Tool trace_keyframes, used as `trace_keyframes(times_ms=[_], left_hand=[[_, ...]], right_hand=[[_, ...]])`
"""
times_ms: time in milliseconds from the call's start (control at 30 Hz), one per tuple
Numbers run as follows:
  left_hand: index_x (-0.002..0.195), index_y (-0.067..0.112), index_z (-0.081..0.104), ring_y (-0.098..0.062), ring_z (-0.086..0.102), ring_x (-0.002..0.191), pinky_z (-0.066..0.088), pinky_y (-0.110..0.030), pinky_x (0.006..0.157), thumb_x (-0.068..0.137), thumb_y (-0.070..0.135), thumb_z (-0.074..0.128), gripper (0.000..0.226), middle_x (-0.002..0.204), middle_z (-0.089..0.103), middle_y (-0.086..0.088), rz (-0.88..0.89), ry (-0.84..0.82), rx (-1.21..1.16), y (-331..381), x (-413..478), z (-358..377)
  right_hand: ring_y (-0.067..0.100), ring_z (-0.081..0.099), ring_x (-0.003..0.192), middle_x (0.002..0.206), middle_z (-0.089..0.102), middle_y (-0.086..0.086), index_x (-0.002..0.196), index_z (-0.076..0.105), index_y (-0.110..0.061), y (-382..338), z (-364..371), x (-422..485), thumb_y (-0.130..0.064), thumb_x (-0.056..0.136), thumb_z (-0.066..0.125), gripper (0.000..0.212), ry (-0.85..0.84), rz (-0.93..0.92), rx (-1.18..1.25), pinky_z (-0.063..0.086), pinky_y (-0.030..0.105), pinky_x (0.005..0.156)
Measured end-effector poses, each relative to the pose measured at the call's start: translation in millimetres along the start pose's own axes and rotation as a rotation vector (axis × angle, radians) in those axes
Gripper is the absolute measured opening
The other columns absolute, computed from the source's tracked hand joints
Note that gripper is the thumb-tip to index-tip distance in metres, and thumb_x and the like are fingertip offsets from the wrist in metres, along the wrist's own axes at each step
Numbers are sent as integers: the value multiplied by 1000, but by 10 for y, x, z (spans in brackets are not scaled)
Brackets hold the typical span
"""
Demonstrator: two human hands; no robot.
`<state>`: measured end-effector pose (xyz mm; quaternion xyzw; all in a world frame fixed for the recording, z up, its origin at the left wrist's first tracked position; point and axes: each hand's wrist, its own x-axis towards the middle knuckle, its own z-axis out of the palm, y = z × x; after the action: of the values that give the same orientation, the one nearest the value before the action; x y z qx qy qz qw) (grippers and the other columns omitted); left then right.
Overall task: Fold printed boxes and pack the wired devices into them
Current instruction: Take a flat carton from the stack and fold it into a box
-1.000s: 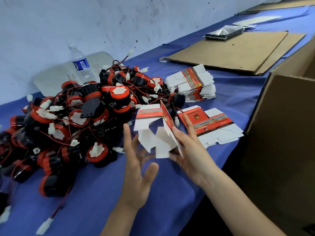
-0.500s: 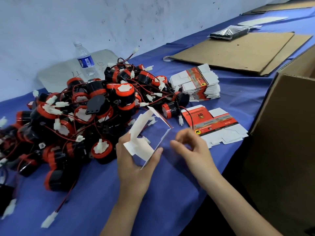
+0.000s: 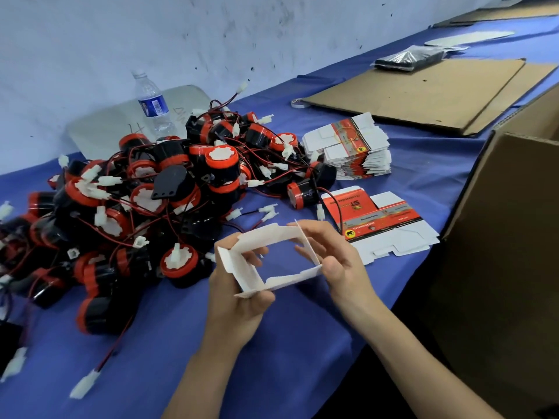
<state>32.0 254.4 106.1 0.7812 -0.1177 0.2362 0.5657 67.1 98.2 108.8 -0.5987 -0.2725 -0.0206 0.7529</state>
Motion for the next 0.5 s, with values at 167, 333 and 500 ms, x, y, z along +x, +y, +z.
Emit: trace_keyframes(times_ms=[167, 333, 500], left_hand=[[104, 39, 51, 17, 50, 86, 37, 0, 76, 86, 79, 22, 52, 98, 54, 39, 35, 63, 96, 18, -82, 83], [110, 54, 54, 4, 55, 99, 41, -14, 87, 94, 58, 34, 26, 107, 61, 24, -25, 75, -91, 0, -73, 107], [113, 23, 53, -7, 57, 92, 45, -18, 80, 93, 42, 38, 31, 102, 62, 13, -16, 55, -40, -34, -78, 94]], right_hand=[[21, 64, 90, 97, 69, 0, 100, 64, -25, 29, 132, -69, -47, 80, 57, 30, 284, -49, -7, 53, 31, 78], [10, 63, 94, 103, 64, -19, 108, 59, -31, 45, 137, -79, -31, 80, 57, 28, 312, -135, -100, 47, 16, 80], [6, 60, 89, 97, 64, -2, 117, 53, -34, 64, 123, -89, -22, 81, 56, 38, 290, -170, -163, 44, 14, 80]])
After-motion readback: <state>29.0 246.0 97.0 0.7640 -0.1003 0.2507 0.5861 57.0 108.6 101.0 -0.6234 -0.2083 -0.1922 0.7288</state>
